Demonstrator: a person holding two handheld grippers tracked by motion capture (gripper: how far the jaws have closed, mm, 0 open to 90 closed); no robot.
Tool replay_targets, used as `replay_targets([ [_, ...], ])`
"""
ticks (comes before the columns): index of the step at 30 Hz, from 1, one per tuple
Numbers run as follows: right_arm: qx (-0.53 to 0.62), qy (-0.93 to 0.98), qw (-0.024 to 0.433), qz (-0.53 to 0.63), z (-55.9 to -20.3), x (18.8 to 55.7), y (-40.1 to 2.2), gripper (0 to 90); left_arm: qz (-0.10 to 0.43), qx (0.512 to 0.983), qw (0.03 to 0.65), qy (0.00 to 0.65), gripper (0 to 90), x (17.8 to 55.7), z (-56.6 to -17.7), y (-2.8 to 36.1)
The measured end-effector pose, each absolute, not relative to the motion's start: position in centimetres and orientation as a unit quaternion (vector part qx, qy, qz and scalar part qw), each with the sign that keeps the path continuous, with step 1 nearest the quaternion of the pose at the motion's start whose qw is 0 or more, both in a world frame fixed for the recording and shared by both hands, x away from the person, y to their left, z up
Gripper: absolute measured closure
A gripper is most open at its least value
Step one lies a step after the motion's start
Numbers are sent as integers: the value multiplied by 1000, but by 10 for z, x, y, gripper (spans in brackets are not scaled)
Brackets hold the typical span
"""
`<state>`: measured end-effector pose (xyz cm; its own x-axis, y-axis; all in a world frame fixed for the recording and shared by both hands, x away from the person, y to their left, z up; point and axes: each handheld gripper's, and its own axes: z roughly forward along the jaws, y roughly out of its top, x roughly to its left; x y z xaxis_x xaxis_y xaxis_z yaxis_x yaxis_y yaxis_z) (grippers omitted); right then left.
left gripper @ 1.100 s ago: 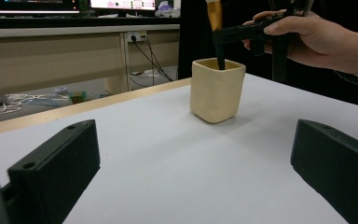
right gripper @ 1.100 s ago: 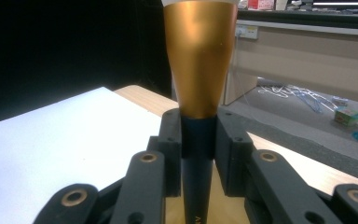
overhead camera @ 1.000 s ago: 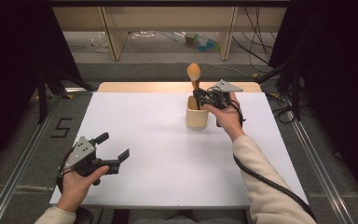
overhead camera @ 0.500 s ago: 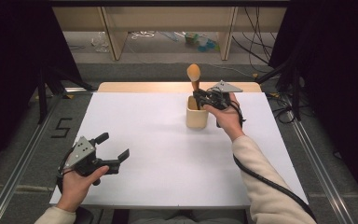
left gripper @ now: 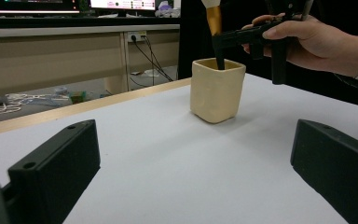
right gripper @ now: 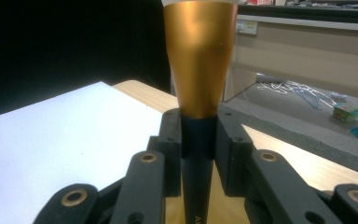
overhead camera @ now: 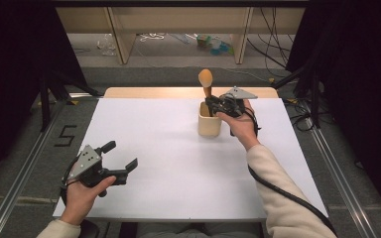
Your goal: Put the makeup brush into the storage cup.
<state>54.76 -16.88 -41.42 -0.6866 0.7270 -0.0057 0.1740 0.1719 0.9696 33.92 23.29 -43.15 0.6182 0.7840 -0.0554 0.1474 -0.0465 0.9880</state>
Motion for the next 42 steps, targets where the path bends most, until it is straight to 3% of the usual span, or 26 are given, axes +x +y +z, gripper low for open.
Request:
replay_targets([
  [31, 316, 726, 243, 561, -418, 549, -170, 742, 266, 673, 597, 346, 6, 339, -432, 233],
  [32, 314, 722, 236, 569, -419, 549, -170, 715, 266, 674, 597, 345, 6, 339, -432, 233],
  [33, 310, 717, 228, 581, -419, 549, -171, 609, 266, 674, 597, 345, 6, 339, -432, 233],
  [35, 327, 708, 217, 587, -417, 548, -169, 220, 266, 673, 597, 345, 6, 339, -432, 233],
  [36, 345, 707, 198, 585, -416, 546, -168, 122, 266, 673, 597, 346, 6, 339, -432, 233],
  [39, 308, 728, 232, 567, -414, 544, -169, 143, 266, 674, 597, 344, 6, 339, -432, 233],
  [42, 319, 717, 232, 574, -414, 545, -170, 125, 266, 674, 597, 345, 6, 339, -431, 233],
])
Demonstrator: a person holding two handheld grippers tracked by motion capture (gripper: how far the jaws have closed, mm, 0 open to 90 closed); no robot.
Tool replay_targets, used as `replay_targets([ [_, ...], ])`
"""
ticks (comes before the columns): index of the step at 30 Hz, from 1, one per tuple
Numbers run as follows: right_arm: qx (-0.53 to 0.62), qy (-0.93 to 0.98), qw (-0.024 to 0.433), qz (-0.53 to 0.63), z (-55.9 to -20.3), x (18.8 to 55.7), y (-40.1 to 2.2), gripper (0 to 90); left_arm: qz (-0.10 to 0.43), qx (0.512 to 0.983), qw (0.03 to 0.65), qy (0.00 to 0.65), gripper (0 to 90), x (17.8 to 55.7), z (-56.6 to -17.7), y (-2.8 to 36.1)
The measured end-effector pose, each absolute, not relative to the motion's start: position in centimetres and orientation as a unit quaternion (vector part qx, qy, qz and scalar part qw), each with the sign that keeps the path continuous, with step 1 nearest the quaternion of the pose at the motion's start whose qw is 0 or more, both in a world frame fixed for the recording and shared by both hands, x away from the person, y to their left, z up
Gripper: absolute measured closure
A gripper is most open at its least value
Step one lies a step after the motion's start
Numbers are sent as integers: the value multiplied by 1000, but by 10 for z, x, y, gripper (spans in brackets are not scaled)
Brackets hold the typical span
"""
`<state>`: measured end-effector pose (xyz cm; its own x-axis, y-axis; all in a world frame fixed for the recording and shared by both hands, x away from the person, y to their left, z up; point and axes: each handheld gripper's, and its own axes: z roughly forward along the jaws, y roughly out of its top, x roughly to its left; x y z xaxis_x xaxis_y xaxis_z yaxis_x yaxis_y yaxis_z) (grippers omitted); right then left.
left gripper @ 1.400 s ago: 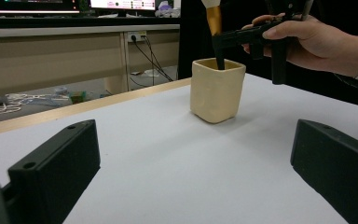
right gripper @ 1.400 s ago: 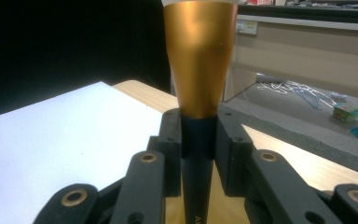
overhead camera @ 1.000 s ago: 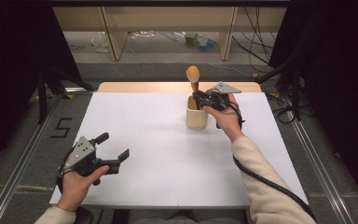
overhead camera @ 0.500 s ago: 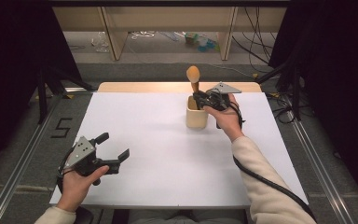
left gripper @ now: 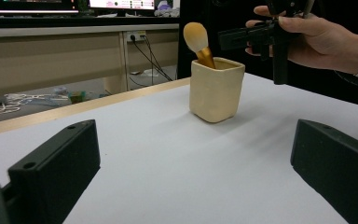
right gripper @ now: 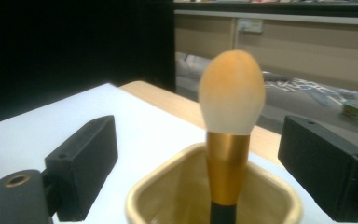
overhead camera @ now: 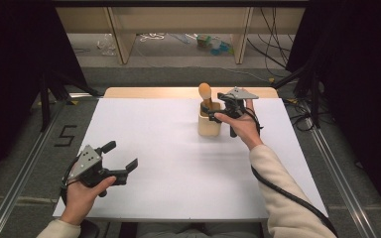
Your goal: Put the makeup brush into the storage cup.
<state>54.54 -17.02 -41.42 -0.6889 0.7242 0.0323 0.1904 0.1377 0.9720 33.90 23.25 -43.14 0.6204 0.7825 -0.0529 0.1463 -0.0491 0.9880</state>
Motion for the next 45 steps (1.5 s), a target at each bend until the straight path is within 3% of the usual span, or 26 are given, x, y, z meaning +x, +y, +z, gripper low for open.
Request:
replay_targets([
  [26, 310, 720, 240, 572, -406, 535, -175, 55, 267, 672, 598, 346, 5, 339, -431, 233],
  [45, 291, 735, 239, 564, -400, 504, -184, 28, 268, 672, 598, 344, 4, 339, -431, 233],
])
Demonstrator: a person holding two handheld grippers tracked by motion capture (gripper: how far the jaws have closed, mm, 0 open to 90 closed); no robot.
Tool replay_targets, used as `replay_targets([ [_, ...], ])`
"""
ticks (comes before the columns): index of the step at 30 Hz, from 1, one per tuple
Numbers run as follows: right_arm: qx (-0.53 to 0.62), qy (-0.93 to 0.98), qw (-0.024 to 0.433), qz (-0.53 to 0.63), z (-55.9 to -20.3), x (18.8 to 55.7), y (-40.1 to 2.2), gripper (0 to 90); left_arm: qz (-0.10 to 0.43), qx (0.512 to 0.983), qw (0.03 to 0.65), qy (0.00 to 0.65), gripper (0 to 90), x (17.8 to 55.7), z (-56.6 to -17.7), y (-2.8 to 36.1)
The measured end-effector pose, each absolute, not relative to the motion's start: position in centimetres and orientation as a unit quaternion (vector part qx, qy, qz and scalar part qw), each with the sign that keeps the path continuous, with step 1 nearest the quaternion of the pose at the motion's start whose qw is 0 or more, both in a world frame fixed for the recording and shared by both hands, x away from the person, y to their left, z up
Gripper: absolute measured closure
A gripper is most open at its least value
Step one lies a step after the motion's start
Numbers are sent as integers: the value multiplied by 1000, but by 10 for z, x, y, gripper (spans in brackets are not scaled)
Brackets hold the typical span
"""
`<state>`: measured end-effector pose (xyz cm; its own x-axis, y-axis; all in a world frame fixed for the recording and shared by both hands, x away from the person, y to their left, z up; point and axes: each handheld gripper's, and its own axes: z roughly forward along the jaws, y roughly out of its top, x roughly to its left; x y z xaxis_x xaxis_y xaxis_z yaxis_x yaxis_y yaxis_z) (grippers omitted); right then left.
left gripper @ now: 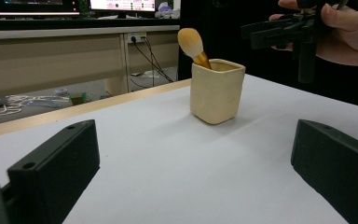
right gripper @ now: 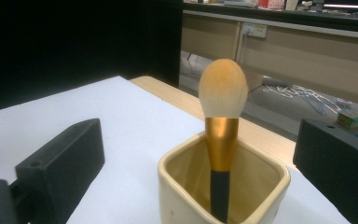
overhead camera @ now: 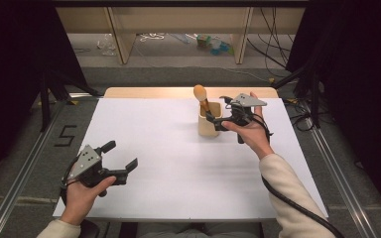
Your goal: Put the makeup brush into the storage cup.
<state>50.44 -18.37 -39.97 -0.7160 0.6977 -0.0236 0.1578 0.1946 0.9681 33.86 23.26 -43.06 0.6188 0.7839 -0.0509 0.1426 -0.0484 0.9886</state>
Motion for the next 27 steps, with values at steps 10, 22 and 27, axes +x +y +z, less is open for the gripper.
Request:
replay_targets([
  [10, 276, 741, 240, 564, -397, 483, -192, 23, 267, 671, 601, 344, 5, 339, -431, 232],
  [22, 261, 750, 223, 566, -392, 449, -203, 12, 269, 672, 598, 344, 4, 339, -430, 233],
  [27, 256, 746, 229, 570, -390, 432, -208, 7, 269, 673, 597, 344, 4, 339, -430, 232],
])
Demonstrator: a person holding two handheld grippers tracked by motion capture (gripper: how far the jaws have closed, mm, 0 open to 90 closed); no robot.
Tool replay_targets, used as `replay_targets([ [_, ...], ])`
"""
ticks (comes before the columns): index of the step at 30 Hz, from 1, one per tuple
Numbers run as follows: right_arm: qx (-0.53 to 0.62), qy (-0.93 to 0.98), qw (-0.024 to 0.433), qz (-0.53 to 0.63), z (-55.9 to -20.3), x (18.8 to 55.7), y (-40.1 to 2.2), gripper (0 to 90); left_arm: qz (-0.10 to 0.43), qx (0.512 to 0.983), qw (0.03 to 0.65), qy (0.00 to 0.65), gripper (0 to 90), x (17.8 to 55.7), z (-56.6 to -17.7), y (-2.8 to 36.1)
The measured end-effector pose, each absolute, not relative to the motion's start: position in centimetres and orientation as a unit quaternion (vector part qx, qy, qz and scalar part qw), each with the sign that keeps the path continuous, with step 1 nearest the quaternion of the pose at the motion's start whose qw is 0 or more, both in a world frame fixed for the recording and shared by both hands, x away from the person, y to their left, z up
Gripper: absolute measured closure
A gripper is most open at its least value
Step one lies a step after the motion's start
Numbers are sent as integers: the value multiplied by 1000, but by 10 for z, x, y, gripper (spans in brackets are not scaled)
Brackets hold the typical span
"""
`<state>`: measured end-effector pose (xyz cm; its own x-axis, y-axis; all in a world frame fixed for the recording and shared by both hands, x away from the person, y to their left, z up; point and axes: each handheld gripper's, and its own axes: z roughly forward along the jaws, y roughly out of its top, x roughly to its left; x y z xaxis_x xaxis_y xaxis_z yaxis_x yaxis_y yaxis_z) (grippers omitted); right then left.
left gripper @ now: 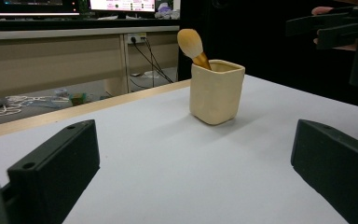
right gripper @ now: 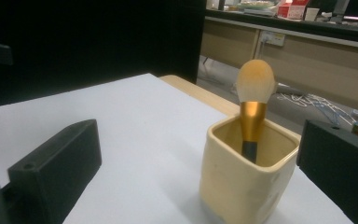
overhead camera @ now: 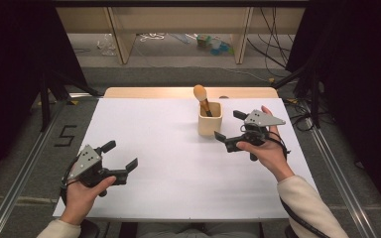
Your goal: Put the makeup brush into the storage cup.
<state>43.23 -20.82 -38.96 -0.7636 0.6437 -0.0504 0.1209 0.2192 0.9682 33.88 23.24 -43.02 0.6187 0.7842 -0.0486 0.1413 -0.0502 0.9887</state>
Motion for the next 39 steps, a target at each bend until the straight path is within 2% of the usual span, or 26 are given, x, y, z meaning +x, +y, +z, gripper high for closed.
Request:
replay_targets([
  [3, 249, 748, 224, 573, -390, 422, -211, 5, 269, 673, 597, 344, 4, 339, -430, 232],
  [13, 251, 735, 247, 579, -394, 394, -228, 4, 269, 672, 598, 343, 4, 339, -430, 232],
  [24, 251, 739, 238, 578, -402, 367, -237, 4, 269, 672, 599, 342, 4, 339, -430, 232],
  [39, 251, 737, 248, 577, -405, 356, -243, 4, 269, 670, 603, 340, 3, 339, -430, 232],
])
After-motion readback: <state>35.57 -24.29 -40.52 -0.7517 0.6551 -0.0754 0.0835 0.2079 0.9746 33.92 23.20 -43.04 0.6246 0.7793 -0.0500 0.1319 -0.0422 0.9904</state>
